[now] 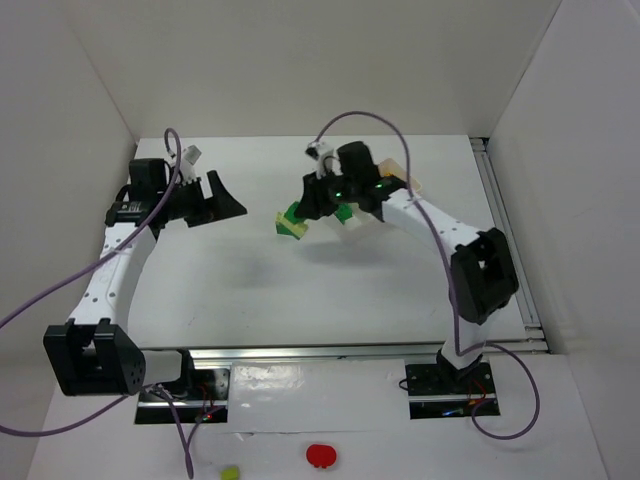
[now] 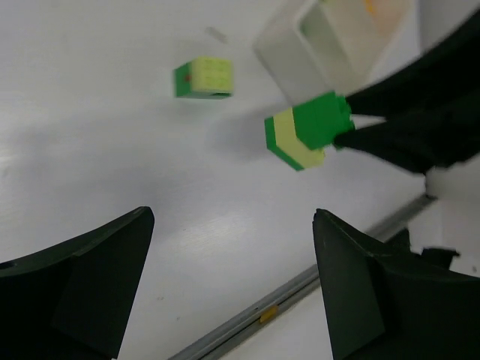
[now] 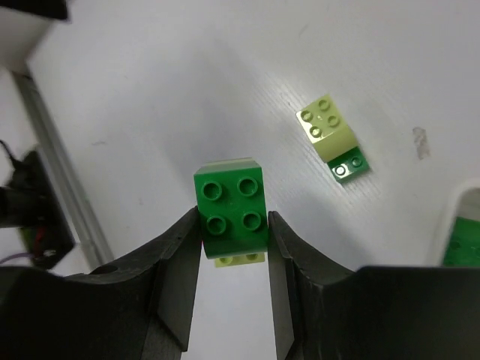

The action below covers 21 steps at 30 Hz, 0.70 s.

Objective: Sort the legos into containers by color

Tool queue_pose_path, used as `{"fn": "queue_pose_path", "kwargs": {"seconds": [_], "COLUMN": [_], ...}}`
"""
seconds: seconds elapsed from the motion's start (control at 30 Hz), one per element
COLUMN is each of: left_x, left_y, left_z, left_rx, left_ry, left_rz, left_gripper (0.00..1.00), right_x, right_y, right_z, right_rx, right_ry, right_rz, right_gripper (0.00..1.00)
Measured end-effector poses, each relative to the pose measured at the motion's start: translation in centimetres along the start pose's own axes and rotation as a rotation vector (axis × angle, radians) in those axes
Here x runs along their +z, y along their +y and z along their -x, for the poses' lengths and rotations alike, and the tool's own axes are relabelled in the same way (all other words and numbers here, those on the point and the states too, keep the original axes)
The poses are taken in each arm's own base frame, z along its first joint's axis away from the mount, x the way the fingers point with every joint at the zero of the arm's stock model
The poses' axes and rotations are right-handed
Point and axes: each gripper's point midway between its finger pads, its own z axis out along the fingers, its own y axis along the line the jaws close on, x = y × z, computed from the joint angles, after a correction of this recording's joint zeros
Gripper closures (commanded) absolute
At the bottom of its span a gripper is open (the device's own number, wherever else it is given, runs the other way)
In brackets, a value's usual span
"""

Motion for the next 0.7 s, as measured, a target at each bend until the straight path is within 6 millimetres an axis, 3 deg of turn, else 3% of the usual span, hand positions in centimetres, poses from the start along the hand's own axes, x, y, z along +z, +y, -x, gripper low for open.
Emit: {"fn": "queue_pose_path", "kwargs": {"seconds": [0.1,0.2,0.37,0.5,0.7], "left_x": [-0.2,0.0,0.8,1.1,0.9], "left_y": [-3.6,-6.7,-10.2,-12.4,-13.3], "left_z": [-0.8,-1.9,-3.7,-4.1,-3.9], "left_rx": [0.086,0.163,0.248,0.321,0.411], "left_ry": [-0.007,0.03,0.111,0.14,0.141], "left_rz": [-0.219,-0.417,-0.605,-0.69,-0.733], "left_gripper": [0.04,0.03,0.02,0.03,0.03], "right_x": [-4.6,-7.0,-7.9,-8.4,-9.4], "right_y": [-0.6,0.9,4.1,5.0,6.2], "right_z": [2.6,3.1,1.5,0.3,-0.1], "right_rx": [0.047,0.057,0.078,0.102,0.12], "right_ry": [-0.09,-0.107,-0.049,-0.015,-0.006], "right_rz": [0.091,0.205,0.4,0.47,0.523], "right_gripper": [0.86,0.86,0.86,0.86,0.86]}}
